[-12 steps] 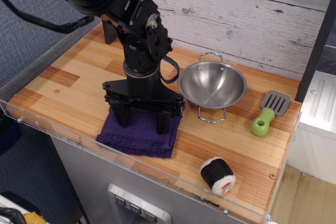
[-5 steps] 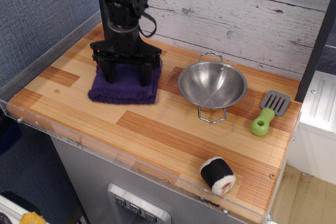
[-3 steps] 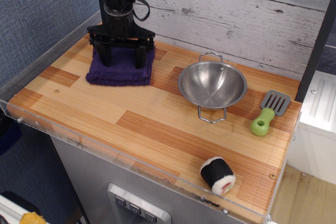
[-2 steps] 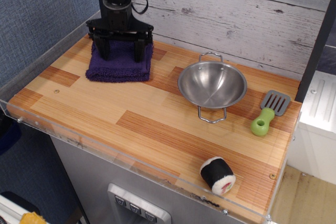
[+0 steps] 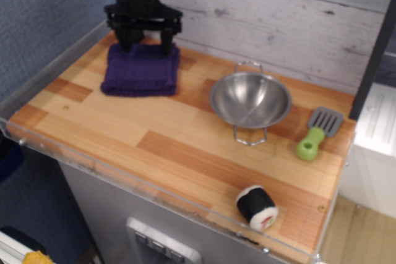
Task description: Moves the cloth from the bottom to the top left.
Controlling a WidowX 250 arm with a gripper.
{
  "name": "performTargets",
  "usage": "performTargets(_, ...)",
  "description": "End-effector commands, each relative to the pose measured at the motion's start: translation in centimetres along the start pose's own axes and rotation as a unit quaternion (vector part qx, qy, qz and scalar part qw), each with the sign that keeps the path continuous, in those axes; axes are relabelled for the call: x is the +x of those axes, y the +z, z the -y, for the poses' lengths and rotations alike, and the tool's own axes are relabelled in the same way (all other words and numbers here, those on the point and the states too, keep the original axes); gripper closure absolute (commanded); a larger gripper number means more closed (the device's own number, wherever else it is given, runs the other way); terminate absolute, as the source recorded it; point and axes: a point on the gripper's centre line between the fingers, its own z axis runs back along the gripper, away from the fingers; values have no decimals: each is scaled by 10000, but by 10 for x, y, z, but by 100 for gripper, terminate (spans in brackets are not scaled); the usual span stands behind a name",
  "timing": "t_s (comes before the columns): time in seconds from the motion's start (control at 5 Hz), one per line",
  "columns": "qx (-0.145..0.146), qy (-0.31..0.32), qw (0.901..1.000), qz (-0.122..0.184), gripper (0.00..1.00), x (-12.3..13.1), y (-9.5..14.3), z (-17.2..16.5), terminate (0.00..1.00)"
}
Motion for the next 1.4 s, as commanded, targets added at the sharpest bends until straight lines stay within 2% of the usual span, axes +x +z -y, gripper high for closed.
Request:
performTargets(0.0, -75, 41, 9999, 148, 0, 0, 17, -1, 0)
performTargets(0.8, -555, 10, 9977, 392, 0, 2, 99, 16, 0)
performTargets(1.2, -404, -191, 9983, 384, 0, -26, 140, 11, 0)
